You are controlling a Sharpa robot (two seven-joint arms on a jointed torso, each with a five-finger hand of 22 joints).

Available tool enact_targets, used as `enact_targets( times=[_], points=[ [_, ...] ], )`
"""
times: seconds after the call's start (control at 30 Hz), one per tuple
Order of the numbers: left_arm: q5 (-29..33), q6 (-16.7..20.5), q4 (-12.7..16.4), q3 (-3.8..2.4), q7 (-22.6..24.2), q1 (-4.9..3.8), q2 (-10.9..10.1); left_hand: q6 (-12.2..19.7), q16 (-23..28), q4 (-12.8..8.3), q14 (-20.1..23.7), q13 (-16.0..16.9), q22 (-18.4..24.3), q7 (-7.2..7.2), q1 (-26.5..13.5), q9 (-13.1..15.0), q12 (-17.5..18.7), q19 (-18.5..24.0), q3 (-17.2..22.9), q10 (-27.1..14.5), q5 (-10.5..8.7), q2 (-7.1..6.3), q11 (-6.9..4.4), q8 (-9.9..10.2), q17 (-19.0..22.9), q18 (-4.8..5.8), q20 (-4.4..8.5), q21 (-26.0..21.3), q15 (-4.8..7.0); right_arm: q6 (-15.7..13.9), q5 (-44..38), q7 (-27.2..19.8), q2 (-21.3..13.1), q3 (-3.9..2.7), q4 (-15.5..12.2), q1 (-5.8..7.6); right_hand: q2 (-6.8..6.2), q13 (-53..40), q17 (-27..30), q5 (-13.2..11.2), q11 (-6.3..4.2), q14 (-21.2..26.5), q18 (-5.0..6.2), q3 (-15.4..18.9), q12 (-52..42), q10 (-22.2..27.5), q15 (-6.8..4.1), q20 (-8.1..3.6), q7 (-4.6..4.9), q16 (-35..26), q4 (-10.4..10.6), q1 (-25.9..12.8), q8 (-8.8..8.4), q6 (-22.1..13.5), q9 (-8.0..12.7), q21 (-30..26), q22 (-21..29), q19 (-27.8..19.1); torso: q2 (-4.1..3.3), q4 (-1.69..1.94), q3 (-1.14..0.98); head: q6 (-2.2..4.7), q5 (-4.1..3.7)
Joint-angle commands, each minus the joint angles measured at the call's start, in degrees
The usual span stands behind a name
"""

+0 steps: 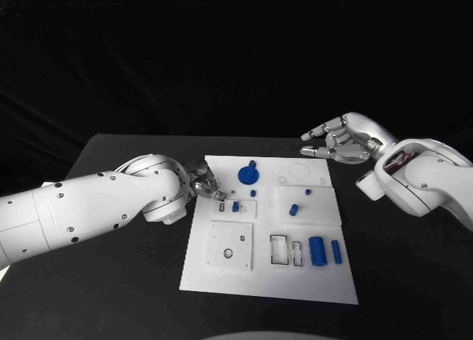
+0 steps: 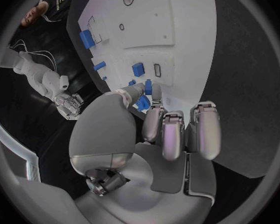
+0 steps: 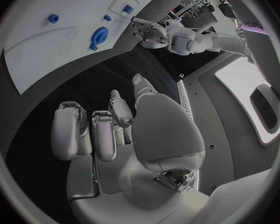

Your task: Assemble the parts on the task board

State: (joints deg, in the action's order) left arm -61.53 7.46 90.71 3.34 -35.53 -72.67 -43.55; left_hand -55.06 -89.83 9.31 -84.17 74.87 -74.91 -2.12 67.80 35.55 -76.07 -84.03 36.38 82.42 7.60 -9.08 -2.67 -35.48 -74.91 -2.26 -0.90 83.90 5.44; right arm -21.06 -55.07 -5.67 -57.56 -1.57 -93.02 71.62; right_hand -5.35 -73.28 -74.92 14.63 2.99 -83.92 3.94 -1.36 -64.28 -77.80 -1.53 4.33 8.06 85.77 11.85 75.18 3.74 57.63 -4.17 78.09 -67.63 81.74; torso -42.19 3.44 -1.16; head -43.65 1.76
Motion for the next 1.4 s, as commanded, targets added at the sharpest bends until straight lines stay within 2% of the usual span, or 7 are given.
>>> enact_targets(
  times=[0.03,0.3,0.63,1.4],
  points=[
    [-2.71,-0.52,-0.07,0.04,-0.31,0.23,0.25,-0.2,-0.17,-6.65,-5.83,0.06,-6.62,0.66,-0.03,0.03,-0.12,-3.12,7.13,0.31,0.37,0.43,0.0,-0.25,-15.09,0.28,0.49,0.25,0.4,0.74,0.02,-0.19,0.04,0.0,-0.01,-0.07,0.4,0.03,-9.17,0.2,-0.02,-4.59,0.53,0.22,0.11,0.41,0.11,0.08,-0.11,-0.36,-0.03,-0.01,0.24,-0.25,-0.06,-0.16,0.06,-0.31,-0.04,0.03,-0.01,-0.16,0.05],
    [-3.46,-2.66,-1.18,0.13,-0.9,0.7,0.91,-0.18,-0.17,-6.67,-5.83,-0.04,-6.55,0.66,-0.07,0.03,-0.02,-3.09,7.21,0.26,0.38,0.43,-0.01,-0.27,-15.09,0.26,0.5,0.2,0.41,0.77,0.05,-0.2,0.1,0.0,0.01,-0.14,0.4,0.03,-9.17,0.2,-0.02,-4.59,0.53,0.22,0.11,0.41,0.11,0.08,-0.11,-0.36,-0.03,-0.01,0.24,-0.25,-0.06,-0.16,0.06,-0.31,-0.07,-0.17,-0.03,-0.5,0.15],
    [-3.54,-4.99,-1.58,0.17,-1.28,0.85,1.33,-0.16,-0.17,-6.69,-5.83,0.01,-6.63,0.66,-0.1,0.02,-0.07,-3.12,7.26,0.28,0.38,0.42,-0.01,-0.28,-15.09,0.28,0.5,0.26,0.42,0.79,0.05,-0.23,0.19,0.0,0.02,-0.16,0.42,0.1,-9.1,0.2,-0.02,-4.58,0.54,0.34,0.18,0.45,0.11,0.08,-0.11,-0.43,0.01,-0.03,0.25,-0.23,-0.07,-0.22,0.13,-0.33,0.0,0.01,-0.06,-0.86,0.01],
    [-3.08,-7.15,-1.74,0.26,-1.35,1.13,1.73,-0.16,-0.17,-6.71,-5.83,0.07,-6.65,0.66,-0.28,0.02,-0.13,-3.12,7.37,0.32,0.35,0.37,0.0,-0.37,-15.09,0.28,0.52,0.27,0.42,0.89,0.07,-0.22,0.15,0.0,-0.09,-0.17,0.42,0.1,-9.1,0.2,-0.02,-4.58,0.54,0.34,0.18,0.45,0.11,0.08,-0.11,-0.43,0.01,-0.03,0.25,-0.23,-0.07,-0.22,0.13,-0.33,-0.04,-0.03,-0.06,-1.23,-0.14]
  ],
)
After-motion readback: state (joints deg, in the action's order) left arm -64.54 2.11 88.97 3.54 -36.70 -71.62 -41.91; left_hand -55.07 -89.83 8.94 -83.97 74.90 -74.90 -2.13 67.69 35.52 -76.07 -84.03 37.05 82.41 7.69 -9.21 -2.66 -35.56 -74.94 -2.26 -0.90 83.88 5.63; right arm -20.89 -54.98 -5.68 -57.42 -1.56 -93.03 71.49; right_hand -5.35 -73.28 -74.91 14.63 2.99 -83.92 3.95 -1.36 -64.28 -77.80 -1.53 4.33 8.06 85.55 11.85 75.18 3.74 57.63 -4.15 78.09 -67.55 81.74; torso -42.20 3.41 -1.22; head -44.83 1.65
